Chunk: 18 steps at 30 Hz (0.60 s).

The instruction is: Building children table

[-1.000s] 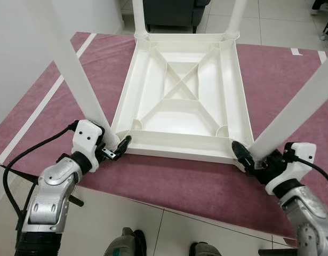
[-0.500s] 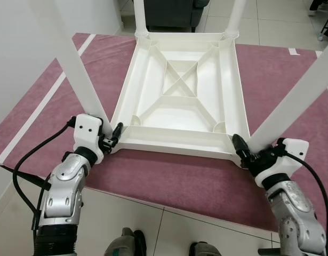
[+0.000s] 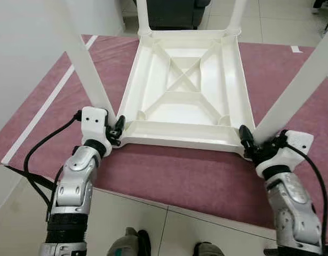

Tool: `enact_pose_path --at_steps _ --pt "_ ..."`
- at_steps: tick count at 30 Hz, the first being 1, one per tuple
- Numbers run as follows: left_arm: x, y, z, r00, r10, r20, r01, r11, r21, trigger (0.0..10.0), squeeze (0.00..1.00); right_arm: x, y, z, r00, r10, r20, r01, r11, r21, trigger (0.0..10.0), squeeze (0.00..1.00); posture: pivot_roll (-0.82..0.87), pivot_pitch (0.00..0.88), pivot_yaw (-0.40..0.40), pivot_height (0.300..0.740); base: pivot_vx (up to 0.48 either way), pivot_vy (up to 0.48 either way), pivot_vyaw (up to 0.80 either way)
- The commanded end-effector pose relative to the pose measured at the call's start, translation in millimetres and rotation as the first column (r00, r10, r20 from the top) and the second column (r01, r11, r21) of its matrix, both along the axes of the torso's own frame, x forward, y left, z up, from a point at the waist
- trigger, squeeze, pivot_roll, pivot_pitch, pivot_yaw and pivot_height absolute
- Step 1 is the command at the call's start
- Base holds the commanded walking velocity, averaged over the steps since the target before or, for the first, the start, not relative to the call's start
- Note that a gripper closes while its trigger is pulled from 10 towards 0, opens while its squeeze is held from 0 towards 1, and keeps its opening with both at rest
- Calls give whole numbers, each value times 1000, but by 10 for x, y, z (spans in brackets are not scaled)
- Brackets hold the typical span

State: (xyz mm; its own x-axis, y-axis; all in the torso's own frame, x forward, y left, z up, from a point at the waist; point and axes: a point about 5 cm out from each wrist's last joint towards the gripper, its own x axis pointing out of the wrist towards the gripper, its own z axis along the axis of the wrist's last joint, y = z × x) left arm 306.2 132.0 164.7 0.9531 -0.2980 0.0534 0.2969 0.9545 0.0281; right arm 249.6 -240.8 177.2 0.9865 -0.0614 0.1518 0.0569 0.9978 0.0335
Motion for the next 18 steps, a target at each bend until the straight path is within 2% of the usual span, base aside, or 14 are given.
enact_pose_path --at_steps 1,7,10,14,18 --pt "-10 -126 -20 998 -69 0 69 996 48 0 0 -152 -78 211 996 75 57 -70 993 -93 0 0 -126 110 176 740 0 0 0" --pt "-58 -217 -91 990 -142 -16 143 986 85 0 0 -308 -177 74 993 114 -37 -118 983 -140 0 0 -133 118 179 740 0 0 0" --pt "-139 -284 -196 976 -214 -45 218 969 119 0 0 -483 -257 -122 982 129 -135 -149 978 -147 0 0 -133 118 179 740 0 0 0" --pt "-232 -325 -281 959 -276 -64 282 948 146 0 0 -573 -274 -175 971 159 -178 -185 972 -143 0 0 -135 125 181 740 0 0 0" --pt "-270 -352 -309 949 -307 -65 314 936 161 0 0 -596 -290 -169 968 167 -189 -197 969 -151 0 0 -136 127 179 740 0 0 0"
